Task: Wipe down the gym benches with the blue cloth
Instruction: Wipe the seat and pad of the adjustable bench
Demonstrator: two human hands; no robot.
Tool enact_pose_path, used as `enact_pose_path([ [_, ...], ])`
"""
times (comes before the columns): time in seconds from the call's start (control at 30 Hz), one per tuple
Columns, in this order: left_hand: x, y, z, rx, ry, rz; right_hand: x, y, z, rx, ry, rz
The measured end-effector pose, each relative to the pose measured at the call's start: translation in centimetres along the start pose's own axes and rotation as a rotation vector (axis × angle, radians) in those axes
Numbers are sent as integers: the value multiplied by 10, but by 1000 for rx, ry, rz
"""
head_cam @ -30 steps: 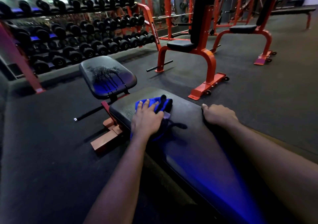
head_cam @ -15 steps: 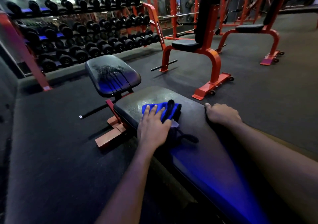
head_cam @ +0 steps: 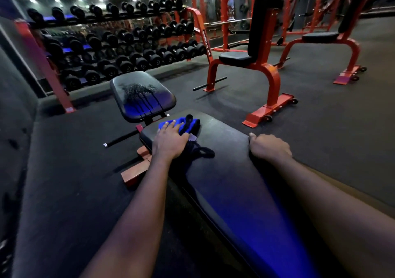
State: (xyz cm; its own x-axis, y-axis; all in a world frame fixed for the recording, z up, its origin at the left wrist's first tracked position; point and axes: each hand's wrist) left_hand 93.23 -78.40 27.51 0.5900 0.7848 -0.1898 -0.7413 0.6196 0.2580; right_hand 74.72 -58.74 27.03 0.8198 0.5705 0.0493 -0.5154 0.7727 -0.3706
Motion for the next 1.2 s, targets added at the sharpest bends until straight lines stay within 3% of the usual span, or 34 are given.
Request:
enact_pose_path([
  [0.4, 33, -1, 5, 35, -58, -158, 3, 6, 0, -84, -14, 31],
  [0.63, 86, 23, -2, 1, -166, -519, 1, -1, -6, -25, -42, -49],
  [0.93, 0, 49, -19, 15, -316, -827, 2, -17, -12, -9, 30, -220],
  [1.2, -70, 48, -24, 40, -354, -871, 0, -17, -9, -75, 102, -278],
])
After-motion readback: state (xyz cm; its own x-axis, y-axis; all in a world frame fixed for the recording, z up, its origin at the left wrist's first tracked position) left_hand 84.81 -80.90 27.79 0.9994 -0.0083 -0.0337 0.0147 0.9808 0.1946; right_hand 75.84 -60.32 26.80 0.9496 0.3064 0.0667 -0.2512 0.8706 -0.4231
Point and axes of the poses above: each hand's wrist, its own x-axis away from the middle knuckle, its own z-axis out of the back of the hand, y = z × x, and after that the axes turned 3 degrees about -x, right-handed
